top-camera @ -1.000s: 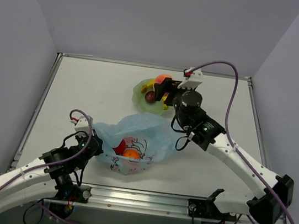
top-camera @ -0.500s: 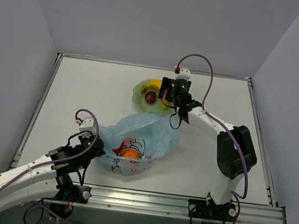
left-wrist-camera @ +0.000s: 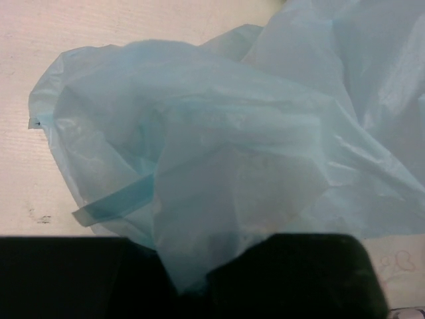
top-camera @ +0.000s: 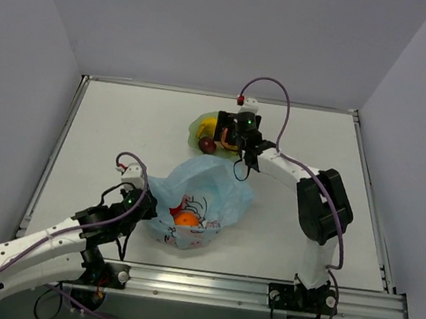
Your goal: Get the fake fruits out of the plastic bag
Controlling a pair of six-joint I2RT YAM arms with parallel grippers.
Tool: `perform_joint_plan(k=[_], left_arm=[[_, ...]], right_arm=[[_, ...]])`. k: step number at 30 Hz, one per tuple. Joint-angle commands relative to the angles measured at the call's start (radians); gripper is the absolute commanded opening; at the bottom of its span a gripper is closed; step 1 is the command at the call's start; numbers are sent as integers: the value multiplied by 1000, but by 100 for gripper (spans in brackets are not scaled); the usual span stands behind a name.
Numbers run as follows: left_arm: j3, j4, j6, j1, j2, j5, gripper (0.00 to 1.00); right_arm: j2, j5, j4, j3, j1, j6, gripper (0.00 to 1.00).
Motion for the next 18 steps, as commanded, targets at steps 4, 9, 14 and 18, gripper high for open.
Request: perform_joint_plan(k=[4, 9, 14, 18], left_arm=[[-2, 157, 59, 7, 17, 60, 2], [20, 314, 110, 7, 90, 141, 2], [108, 451, 159, -1, 179, 259, 2], [154, 519, 168, -8, 196, 339, 2]], right_arm=[[-253, 69, -80, 13, 2, -7, 90], [-526, 112, -116, -130, 21, 12, 91], [-761, 189, -206, -207, 122, -13, 87], [-896, 177, -290, -241, 276, -17, 42]])
